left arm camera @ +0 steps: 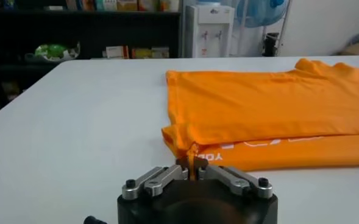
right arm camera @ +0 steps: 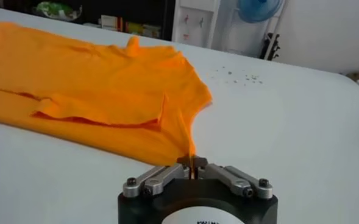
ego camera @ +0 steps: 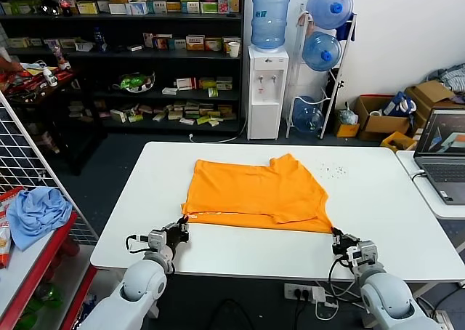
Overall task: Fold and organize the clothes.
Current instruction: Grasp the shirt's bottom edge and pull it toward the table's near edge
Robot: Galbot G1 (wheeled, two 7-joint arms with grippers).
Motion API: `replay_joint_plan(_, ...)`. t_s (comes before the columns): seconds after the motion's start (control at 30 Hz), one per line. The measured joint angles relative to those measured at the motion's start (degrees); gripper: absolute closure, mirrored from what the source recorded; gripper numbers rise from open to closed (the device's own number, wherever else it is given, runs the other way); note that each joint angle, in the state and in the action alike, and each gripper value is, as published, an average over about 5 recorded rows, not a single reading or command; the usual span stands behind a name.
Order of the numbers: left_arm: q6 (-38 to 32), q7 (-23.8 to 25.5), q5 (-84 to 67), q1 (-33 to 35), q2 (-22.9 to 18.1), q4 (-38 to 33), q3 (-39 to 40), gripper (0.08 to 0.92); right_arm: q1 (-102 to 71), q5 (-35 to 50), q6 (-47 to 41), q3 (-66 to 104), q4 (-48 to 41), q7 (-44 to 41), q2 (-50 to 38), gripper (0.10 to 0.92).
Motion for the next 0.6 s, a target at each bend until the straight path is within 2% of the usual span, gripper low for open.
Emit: replay_joint_plan(0.6, 3.24, -2.98, -1.86, 9.56, 7.62, -12.25, -1.16, 0.898, -11.54, 3.41, -5.82, 2.87, 13.95, 4.61, -4.32, 0.900)
